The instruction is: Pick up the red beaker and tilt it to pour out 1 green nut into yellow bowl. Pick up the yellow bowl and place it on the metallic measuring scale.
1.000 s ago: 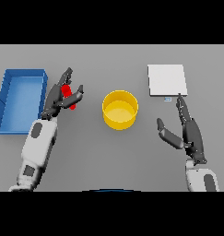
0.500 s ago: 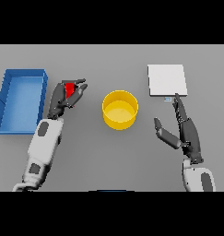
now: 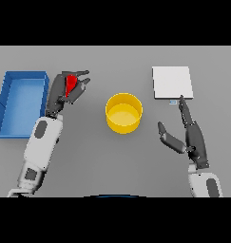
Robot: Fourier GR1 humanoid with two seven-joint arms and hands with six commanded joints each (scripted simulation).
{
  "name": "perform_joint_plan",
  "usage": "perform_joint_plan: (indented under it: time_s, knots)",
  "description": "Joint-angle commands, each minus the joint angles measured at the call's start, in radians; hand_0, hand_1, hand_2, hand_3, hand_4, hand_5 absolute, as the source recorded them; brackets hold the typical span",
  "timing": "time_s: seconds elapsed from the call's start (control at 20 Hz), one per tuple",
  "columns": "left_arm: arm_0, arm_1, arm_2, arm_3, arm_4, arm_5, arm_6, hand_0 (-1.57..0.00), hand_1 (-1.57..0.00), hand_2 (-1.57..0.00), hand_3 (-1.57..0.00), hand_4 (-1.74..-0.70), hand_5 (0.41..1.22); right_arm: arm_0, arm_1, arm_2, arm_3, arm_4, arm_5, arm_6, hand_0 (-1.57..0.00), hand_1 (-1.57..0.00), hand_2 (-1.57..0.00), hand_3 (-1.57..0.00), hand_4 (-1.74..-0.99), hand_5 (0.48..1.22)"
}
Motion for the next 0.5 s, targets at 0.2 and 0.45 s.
perform_joint_plan:
  time_s: [0.2,0.45]
  knots:
    - [-0.039,0.103,-0.178,-0.068,-0.158,-0.073,0.144,-1.56,-1.56,-1.56,-1.56,-1.73,1.119,0.012,-0.002,0.014,-0.02,0.029,-0.008,0.03,0.0,0.0,0.0,0.0,-1.243,0.694]
    - [-0.068,0.144,-0.257,-0.073,-0.221,-0.093,0.189,-1.56,-1.56,-1.56,-1.56,-1.73,1.112,0.017,-0.006,0.011,-0.025,0.022,-0.001,0.052,0.0,0.0,0.0,0.0,-1.248,0.711]
